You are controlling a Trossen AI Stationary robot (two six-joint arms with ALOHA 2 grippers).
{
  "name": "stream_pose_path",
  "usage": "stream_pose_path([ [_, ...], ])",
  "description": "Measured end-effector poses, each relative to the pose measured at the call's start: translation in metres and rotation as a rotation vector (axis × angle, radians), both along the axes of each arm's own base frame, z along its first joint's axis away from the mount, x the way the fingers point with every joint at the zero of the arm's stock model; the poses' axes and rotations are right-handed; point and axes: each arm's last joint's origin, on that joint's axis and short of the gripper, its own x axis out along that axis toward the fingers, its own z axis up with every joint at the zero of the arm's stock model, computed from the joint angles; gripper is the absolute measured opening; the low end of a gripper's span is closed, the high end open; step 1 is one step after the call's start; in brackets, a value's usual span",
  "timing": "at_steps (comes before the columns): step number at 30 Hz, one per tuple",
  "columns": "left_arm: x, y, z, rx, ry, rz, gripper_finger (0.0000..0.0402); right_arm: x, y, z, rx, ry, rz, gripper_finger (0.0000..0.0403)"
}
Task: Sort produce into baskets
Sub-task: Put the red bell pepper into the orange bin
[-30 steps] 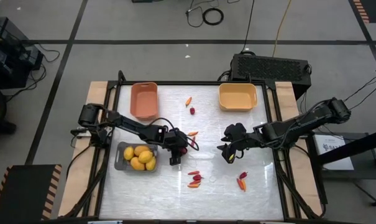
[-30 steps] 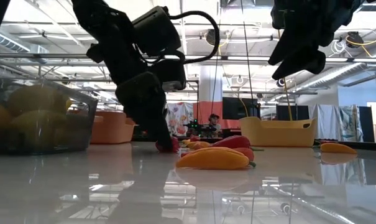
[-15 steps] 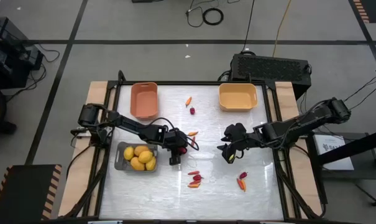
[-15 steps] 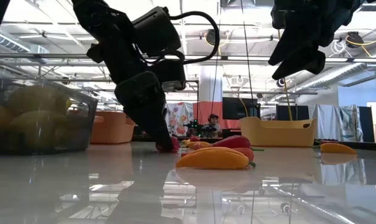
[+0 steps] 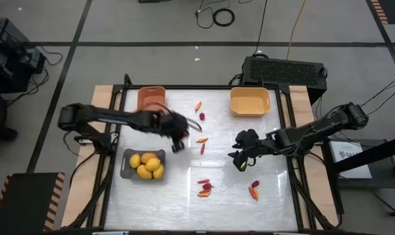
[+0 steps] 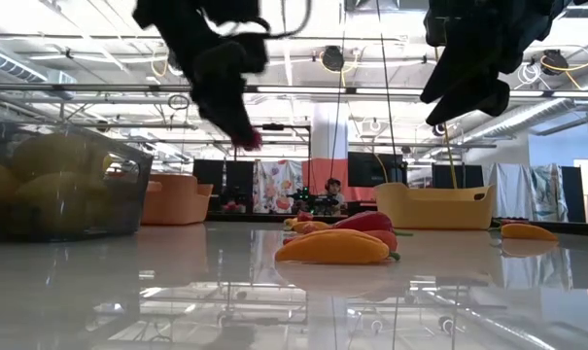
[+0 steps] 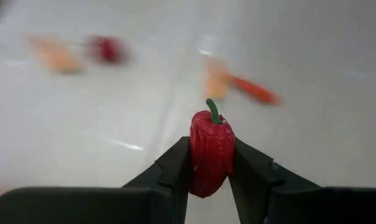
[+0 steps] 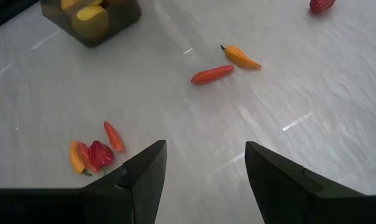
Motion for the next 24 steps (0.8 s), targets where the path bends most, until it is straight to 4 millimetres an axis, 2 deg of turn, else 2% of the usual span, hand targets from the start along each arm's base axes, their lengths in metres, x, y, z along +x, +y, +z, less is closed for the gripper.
stream_pose_path([
  [3,-0.03,0.022,0.02,0.065,0.044,0.098,0.01,0.0,0.0,0.0,0.007,-0.003,-0.002,0.021],
  [5,-0.049,0.038,0.025,0.06,0.102,0.157,0.01,0.0,0.001,0.0,0.019,-0.004,0.006,0.021],
  [8,-0.072,0.064,0.024,0.035,0.17,0.27,0.01,0.0,0.001,0.0,0.025,-0.001,0.011,0.021],
  [11,-0.091,0.085,0.014,-0.039,0.242,0.37,0.01,0.0,0.001,0.0,0.031,-0.002,0.006,0.021],
  [15,-0.106,0.105,0.007,-0.065,0.266,0.548,0.0101,0.0,0.001,0.0,0.041,-0.003,-0.002,0.021],
  [24,-0.111,0.115,0.008,-0.071,0.246,0.618,0.0157,-0.002,0.009,0.0,0.053,-0.003,0.02,0.021],
])
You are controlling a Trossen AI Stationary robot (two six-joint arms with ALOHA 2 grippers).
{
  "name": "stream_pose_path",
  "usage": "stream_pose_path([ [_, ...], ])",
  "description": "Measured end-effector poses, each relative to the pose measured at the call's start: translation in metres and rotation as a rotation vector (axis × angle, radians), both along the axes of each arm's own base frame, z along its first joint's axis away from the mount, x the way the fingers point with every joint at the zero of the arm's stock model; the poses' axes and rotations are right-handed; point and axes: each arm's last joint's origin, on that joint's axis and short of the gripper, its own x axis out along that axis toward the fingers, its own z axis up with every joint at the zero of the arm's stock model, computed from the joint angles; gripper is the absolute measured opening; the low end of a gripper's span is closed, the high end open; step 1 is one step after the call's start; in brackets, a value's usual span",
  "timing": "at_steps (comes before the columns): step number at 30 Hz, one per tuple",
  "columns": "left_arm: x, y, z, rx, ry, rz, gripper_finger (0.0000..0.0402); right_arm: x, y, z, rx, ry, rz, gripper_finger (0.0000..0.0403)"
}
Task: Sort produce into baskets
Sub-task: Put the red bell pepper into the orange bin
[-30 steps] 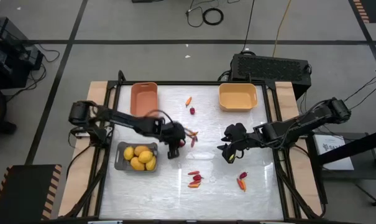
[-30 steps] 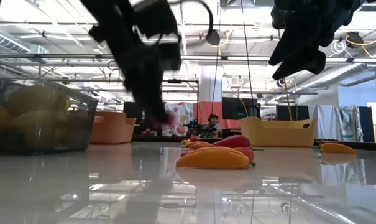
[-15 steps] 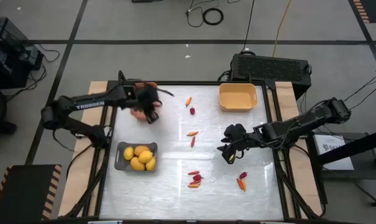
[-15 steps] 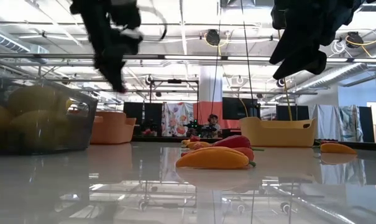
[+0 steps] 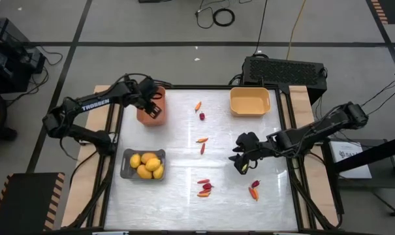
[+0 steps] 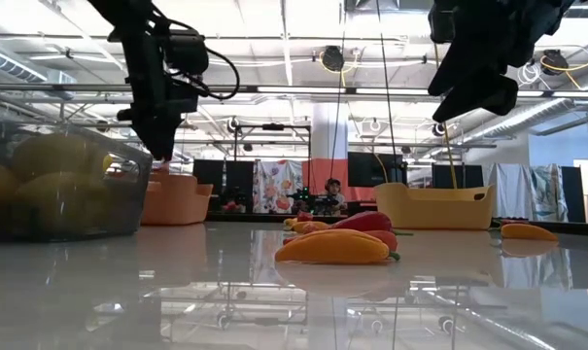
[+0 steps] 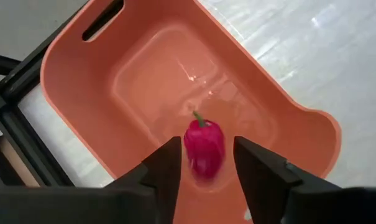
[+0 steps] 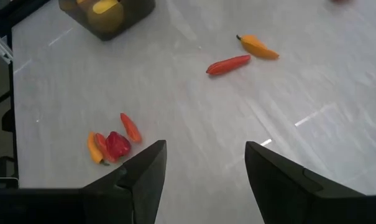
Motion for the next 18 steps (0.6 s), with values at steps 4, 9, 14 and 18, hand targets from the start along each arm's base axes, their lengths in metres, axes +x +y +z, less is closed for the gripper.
stream_pose_path([
  [4,0.0,0.0,0.0,-0.002,0.003,0.0,0.0179,0.0,0.001,0.0,0.003,0.0,0.001,0.021],
  [9,0.002,0.0,0.003,-0.023,-0.033,-0.014,0.0187,0.0,0.001,0.0,0.002,0.0,-0.002,0.021],
  [14,0.019,-0.008,0.012,-0.087,-0.208,-0.065,0.0187,0.0,0.001,0.0,0.016,-0.002,-0.019,0.021],
  [18,0.048,-0.032,0.02,-0.081,-0.38,-0.223,0.0187,0.0,0.001,0.0,0.019,-0.002,-0.021,0.021],
])
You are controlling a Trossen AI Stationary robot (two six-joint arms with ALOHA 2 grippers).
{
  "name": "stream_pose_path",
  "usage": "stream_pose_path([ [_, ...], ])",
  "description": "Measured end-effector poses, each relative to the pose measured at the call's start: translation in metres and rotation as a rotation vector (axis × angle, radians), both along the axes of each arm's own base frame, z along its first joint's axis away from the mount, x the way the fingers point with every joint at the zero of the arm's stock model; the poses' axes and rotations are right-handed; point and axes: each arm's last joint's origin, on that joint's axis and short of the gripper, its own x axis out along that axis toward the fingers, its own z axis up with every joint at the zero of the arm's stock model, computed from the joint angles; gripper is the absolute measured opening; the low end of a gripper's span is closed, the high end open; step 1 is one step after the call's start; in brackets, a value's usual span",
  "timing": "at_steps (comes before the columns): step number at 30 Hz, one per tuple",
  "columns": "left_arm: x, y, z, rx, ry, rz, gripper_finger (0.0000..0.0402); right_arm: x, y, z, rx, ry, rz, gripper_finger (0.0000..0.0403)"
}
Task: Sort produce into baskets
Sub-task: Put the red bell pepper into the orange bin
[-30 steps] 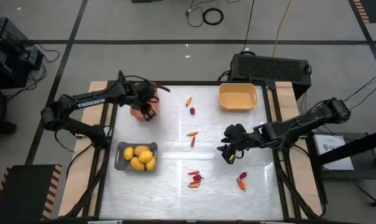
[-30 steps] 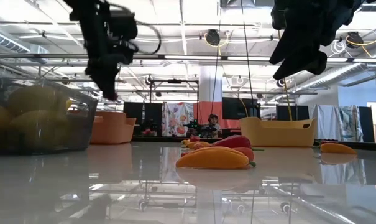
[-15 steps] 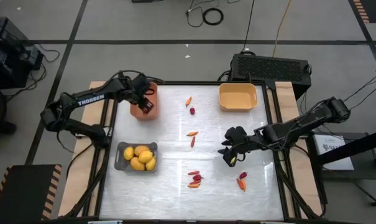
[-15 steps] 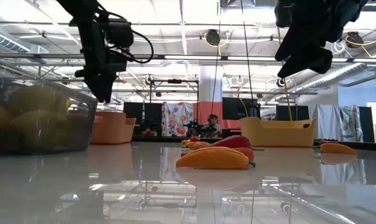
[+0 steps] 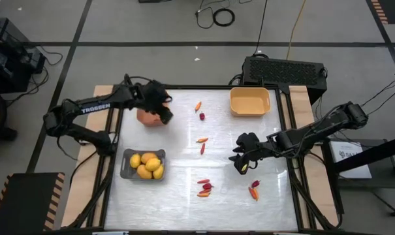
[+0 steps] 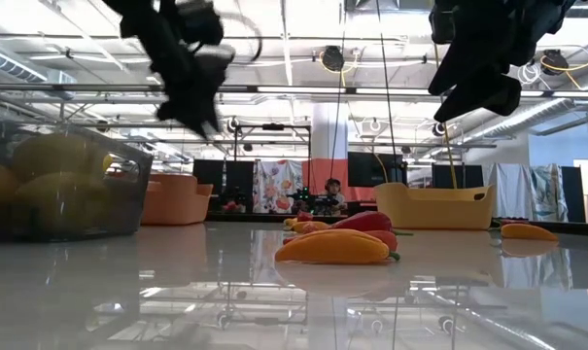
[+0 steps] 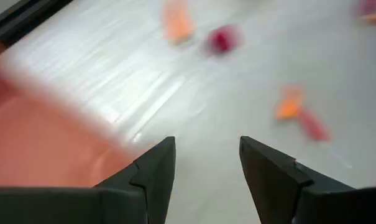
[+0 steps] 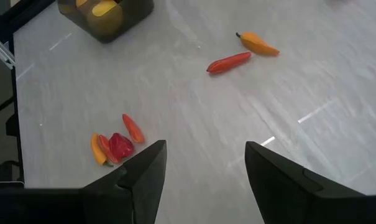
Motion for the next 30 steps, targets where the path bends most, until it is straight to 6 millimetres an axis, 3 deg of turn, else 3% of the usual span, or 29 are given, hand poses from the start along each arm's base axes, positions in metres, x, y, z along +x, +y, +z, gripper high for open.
stream_pose_path([
  [7,0.05,-0.079,0.015,0.112,-0.283,-0.393,0.0187,0.0,0.0,0.0,0.0,0.0,0.0,0.021],
  [15,0.083,-0.156,-0.018,0.174,-0.296,-0.725,0.0187,0.0,0.0,0.0,-0.003,0.0,0.002,0.021],
  [23,0.103,-0.207,-0.071,0.338,-0.239,-1.082,0.0187,0.001,-0.001,0.001,-0.013,-0.014,-0.016,0.021],
  [30,0.13,-0.23,-0.087,0.398,-0.263,-1.121,0.0187,0.0,0.001,0.0,0.003,0.002,0.039,0.021],
])
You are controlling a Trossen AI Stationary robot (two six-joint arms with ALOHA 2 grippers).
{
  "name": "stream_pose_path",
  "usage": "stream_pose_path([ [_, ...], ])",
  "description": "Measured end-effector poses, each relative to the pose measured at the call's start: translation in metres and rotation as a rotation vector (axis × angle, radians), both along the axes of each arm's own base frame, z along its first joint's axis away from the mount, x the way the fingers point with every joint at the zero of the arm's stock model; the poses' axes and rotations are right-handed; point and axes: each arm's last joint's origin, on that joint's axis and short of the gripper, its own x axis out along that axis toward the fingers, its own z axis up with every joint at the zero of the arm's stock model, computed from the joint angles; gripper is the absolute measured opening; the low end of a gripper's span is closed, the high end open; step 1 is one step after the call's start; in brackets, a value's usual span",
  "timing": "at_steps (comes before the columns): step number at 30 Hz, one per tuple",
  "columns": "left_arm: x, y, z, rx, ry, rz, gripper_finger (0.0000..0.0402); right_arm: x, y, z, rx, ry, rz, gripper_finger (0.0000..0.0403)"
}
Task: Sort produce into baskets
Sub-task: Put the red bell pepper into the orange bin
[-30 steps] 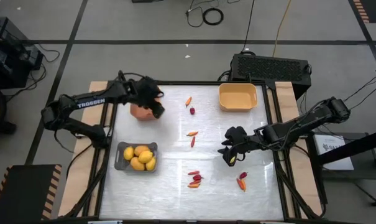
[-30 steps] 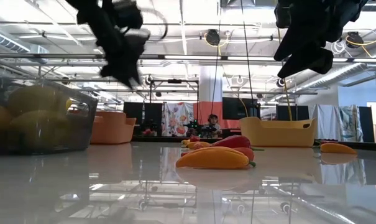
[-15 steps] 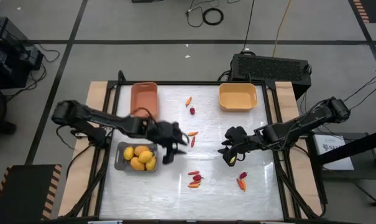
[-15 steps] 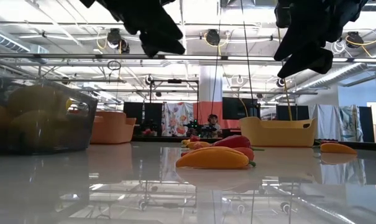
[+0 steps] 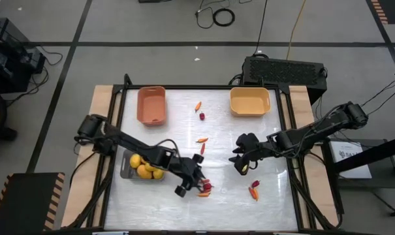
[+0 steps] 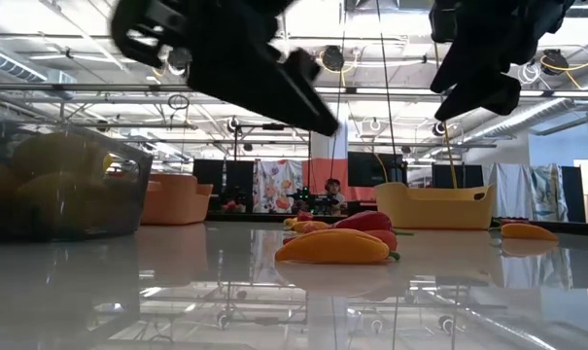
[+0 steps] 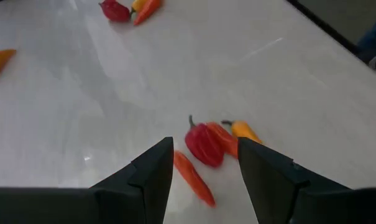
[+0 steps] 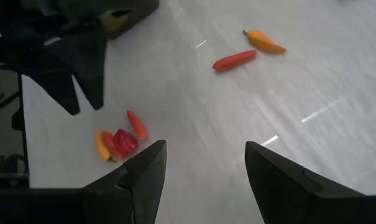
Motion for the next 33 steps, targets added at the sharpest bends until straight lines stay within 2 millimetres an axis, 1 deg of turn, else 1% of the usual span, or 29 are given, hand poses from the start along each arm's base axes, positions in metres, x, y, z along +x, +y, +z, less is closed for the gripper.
stream_pose_path([
  [4,0.024,-0.007,-0.001,0.005,0.051,-0.015,0.0187,-0.001,0.0,-0.001,-0.03,0.017,0.046,0.021],
  [8,0.04,-0.013,0.0,0.013,0.093,-0.065,0.0187,-0.002,0.0,-0.002,-0.061,0.034,0.085,0.021],
  [10,0.042,-0.015,-0.004,0.02,0.114,-0.091,0.0189,-0.002,0.0,-0.002,-0.072,0.036,0.097,0.021],
  [12,0.044,-0.015,-0.01,0.022,0.131,-0.095,0.0199,-0.002,0.0,-0.002,-0.084,0.037,0.109,0.021],
  [14,0.044,-0.015,-0.018,0.029,0.16,-0.095,0.0218,-0.002,0.0,-0.002,-0.088,0.038,0.114,0.021],
  [17,0.046,-0.015,-0.026,0.049,0.171,-0.08,0.0257,-0.002,0.0,-0.002,-0.091,0.038,0.118,0.021],
  [20,0.048,-0.016,-0.026,0.083,0.137,-0.055,0.0295,-0.002,0.0,-0.002,-0.09,0.039,0.116,0.021],
  [23,0.048,-0.016,-0.026,0.094,0.128,-0.072,0.0318,-0.002,0.0,-0.002,-0.087,0.038,0.113,0.021],
  [27,0.046,-0.015,-0.027,0.081,0.158,-0.117,0.0317,-0.002,0.0,-0.002,-0.084,0.038,0.11,0.021],
  [33,0.046,-0.011,-0.028,0.078,0.161,-0.152,0.0295,-0.002,0.0,-0.002,-0.074,0.037,0.099,0.021],
])
